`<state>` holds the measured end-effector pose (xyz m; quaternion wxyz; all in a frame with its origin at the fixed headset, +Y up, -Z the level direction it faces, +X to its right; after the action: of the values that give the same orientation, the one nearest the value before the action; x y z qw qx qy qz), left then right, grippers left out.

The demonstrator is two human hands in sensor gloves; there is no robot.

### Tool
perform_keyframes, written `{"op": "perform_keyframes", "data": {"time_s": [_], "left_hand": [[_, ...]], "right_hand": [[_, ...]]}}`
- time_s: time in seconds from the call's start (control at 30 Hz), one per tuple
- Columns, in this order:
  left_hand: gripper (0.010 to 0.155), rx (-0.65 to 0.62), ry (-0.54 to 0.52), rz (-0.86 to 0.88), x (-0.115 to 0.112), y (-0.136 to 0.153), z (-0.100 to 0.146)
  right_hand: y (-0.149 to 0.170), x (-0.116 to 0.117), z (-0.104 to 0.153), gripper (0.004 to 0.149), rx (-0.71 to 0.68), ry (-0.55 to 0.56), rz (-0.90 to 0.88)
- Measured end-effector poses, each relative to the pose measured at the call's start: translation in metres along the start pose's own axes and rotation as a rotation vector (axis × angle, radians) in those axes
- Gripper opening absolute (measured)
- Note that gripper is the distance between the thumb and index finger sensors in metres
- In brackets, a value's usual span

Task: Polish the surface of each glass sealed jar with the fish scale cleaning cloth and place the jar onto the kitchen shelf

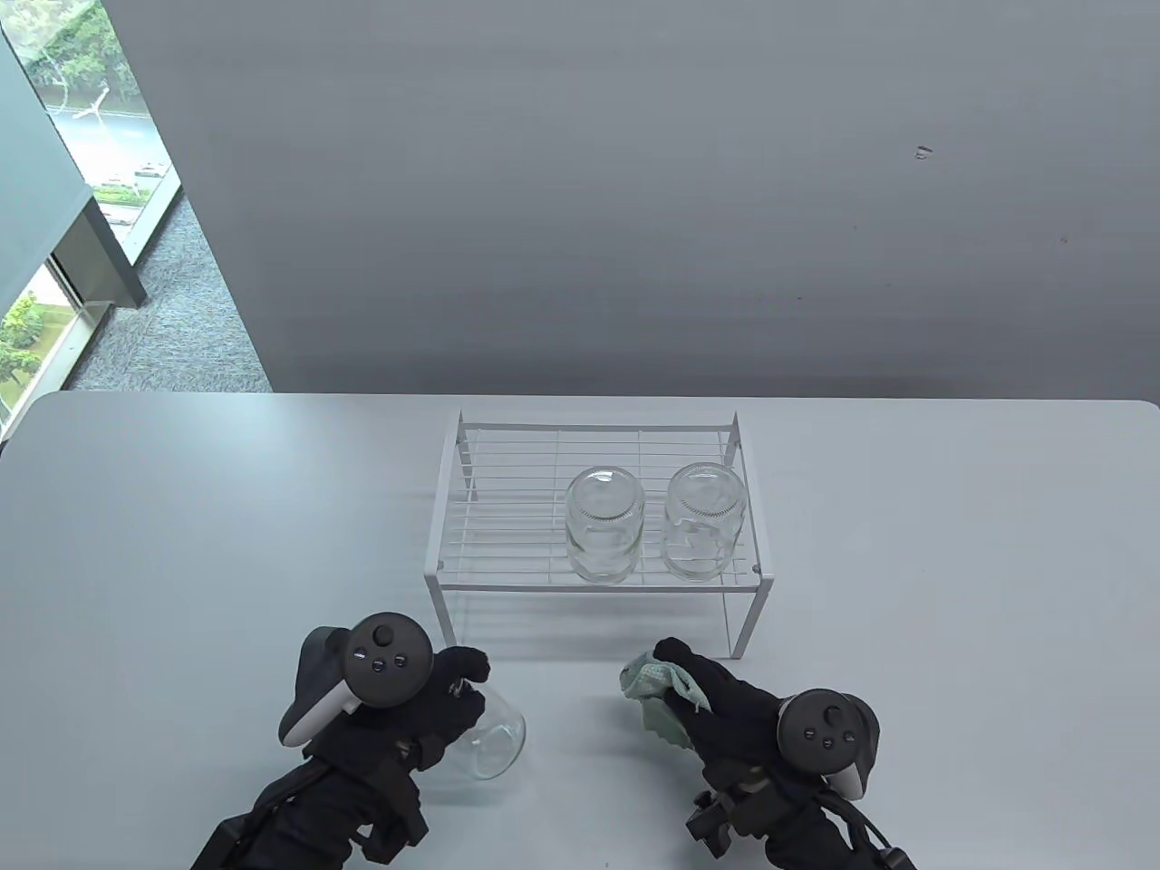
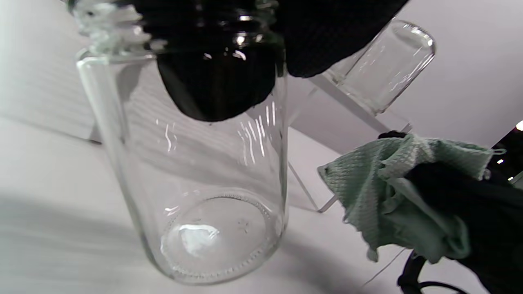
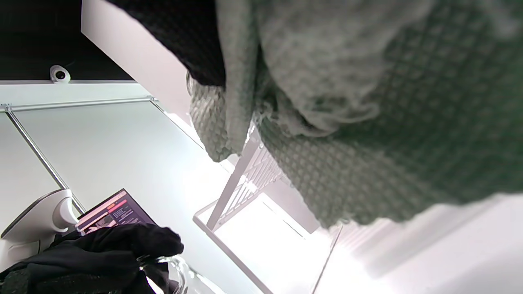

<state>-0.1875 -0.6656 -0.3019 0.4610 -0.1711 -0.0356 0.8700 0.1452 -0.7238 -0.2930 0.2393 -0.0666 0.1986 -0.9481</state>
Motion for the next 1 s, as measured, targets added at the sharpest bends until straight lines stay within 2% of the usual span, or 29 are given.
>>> {"op": "perform_keyframes", "data": {"time_s": [0.13, 0.33, 0.5, 0.6, 0.73, 0.8, 0.87, 1.0], "left_hand": [[0.048, -0.049, -0.128, 0.154, -0.015, -0.009, -0.005], [0.045, -0.020, -0.072, 0.432, -0.047, -0.009, -0.021], [0.044, 0.025, 0.003, 0.688, -0.076, 0.001, -0.028], [0.045, 0.051, 0.057, 0.846, -0.090, 0.006, -0.030], [0.047, 0.037, 0.071, 0.944, -0.094, 0.005, -0.028], [0.049, 0.034, 0.061, 0.955, -0.094, 0.004, -0.025], [0.051, 0.020, 0.058, 0.967, -0.094, 0.004, -0.024], [0.065, 0.006, 0.070, 0.973, -0.096, 0.001, -0.022]], "right_hand": [[-0.001, -0.004, 0.001, 0.051, -0.028, 0.062, -0.005], [-0.012, -0.008, 0.002, 0.051, -0.162, 0.153, 0.072], [-0.024, -0.002, 0.004, 0.051, -0.274, 0.165, 0.167], [-0.032, 0.011, 0.003, 0.052, -0.327, 0.123, 0.248], [-0.043, 0.033, 0.004, 0.053, -0.413, 0.000, 0.363], [-0.047, 0.042, 0.005, 0.059, -0.442, -0.074, 0.448], [-0.050, 0.045, 0.006, 0.066, -0.461, -0.101, 0.496], [-0.055, 0.055, 0.009, 0.083, -0.463, -0.172, 0.605]]}}
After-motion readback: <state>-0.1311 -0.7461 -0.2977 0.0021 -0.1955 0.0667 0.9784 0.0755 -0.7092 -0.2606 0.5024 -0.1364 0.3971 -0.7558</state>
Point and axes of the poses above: the tracker on the back of each hand, its own y axis roughly to the little-finger side, its own z axis roughly from the fingertips to the wrist, x = y × z, the point moved 1 cm from there along -z, roughly from the wrist to the fingertips, and after that the axes turned 5 degrees about x, right-handed, at the moved point
